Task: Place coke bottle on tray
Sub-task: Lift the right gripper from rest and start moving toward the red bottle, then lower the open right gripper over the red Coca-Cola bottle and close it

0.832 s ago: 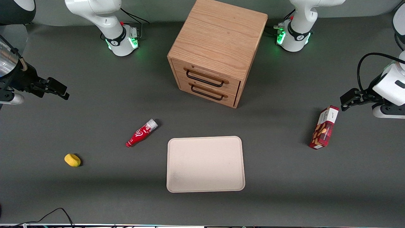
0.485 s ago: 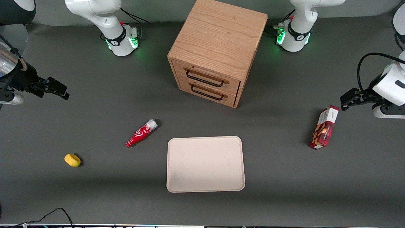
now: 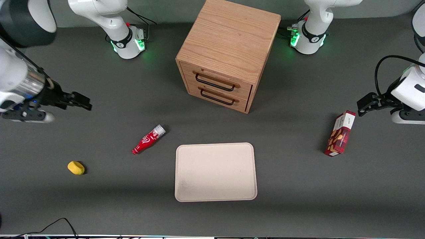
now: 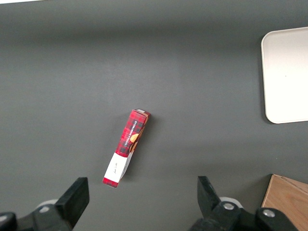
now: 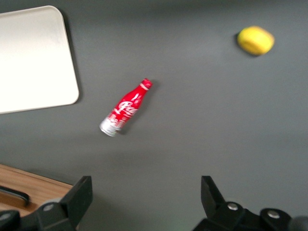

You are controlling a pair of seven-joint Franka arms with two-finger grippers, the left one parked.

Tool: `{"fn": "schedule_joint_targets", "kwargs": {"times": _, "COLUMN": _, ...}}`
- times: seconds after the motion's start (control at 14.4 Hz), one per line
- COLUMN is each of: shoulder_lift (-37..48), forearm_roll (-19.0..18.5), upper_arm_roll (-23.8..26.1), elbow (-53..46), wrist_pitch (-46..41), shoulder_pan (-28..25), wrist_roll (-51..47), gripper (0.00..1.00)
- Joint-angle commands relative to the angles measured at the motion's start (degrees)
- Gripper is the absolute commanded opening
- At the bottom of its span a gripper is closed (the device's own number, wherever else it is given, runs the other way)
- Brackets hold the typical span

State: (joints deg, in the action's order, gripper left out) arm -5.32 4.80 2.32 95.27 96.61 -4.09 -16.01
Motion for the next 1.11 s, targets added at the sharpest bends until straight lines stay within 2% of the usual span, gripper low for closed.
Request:
{"fn": "schedule_joint_targets", "kwargs": {"times": 0.0, "shoulder_lift": -5.3, "forearm_roll": 1.1, "upper_arm_roll": 3.1, "elbow": 0.8, "wrist_pitch": 4.7, "shoulder_pan": -1.0, "wrist_roll": -14.3, "gripper": 1.0}}
{"fn": "schedule_joint_targets", "kwargs": {"times": 0.14, "shoulder_lift": -7.8, "forearm_roll": -0.4, "upper_arm_roll": 5.5, "elbow": 3.9, "wrist_pitch": 9.9, "shoulder_pan": -1.1, "wrist_roll": -24.3, "gripper": 1.0}}
{"fn": "schedule_joint_targets", "kwargs": {"times": 0.35, "shoulder_lift": -12.3, "forearm_roll": -6.0, "upper_arm_roll": 9.8, "elbow": 6.2, "wrist_pitch": 14.1, "shoulder_pan": -1.1, "wrist_roll": -40.4, "gripper": 1.0}}
{"fn": "schedule_joint_targets", "kwargs": {"times": 0.55, "shoulder_lift": -17.3, "forearm_roll": -6.8, "upper_arm_roll": 10.3, "elbow": 8.8, "wrist_pitch": 19.4, "shoulder_pan": -1.3, "wrist_roll": -51.9, "gripper": 1.0}}
{"fn": "schedule_joint_targets", "kwargs": {"times": 0.76, "shoulder_lift": -19.0, "forearm_roll": -6.9, "upper_arm_roll": 10.3, "elbow": 12.8, "wrist_pitch": 26.9, "shoulder_pan": -1.2, "wrist_roll": -55.3, "gripper": 1.0}}
{"fn": "schedule_joint_targets", "kwargs": {"times": 1.04, "shoulder_lift": -23.6, "forearm_roll": -7.0, "upper_arm_roll": 10.2, "elbow": 13.2, "wrist_pitch": 32.9, "shoulder_pan": -1.1, "wrist_roll": -55.7, "gripper": 1.0}}
